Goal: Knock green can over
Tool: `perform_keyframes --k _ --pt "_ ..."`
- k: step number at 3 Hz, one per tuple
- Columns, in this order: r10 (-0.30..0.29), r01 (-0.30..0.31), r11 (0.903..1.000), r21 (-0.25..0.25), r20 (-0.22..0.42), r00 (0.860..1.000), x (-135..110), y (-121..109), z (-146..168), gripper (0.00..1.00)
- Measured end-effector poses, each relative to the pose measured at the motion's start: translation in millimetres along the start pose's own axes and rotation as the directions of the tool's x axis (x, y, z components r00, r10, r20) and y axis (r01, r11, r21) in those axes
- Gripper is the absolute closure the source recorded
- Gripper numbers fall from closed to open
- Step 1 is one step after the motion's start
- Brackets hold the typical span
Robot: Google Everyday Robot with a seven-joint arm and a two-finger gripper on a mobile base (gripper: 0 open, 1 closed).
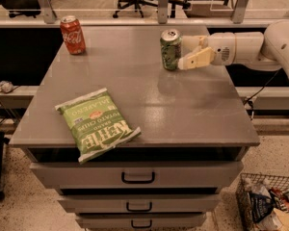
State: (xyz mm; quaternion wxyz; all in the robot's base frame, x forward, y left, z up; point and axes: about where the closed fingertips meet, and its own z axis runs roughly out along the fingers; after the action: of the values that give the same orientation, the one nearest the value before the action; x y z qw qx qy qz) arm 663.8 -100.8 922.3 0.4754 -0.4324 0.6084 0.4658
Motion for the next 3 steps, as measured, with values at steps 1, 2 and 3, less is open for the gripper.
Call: perform_keyframes --k 1,2,3 --pt "-0.068 0.068 0.9970 -0.036 0.000 0.998 -29 35 -2 0.00" --pt "-0.117 0.116 0.9923 -0.043 -0.016 0.993 -51 62 -2 0.00" --pt "-0.151 0.149 0.9881 -0.038 -0.039 0.988 -61 77 -3 0.00"
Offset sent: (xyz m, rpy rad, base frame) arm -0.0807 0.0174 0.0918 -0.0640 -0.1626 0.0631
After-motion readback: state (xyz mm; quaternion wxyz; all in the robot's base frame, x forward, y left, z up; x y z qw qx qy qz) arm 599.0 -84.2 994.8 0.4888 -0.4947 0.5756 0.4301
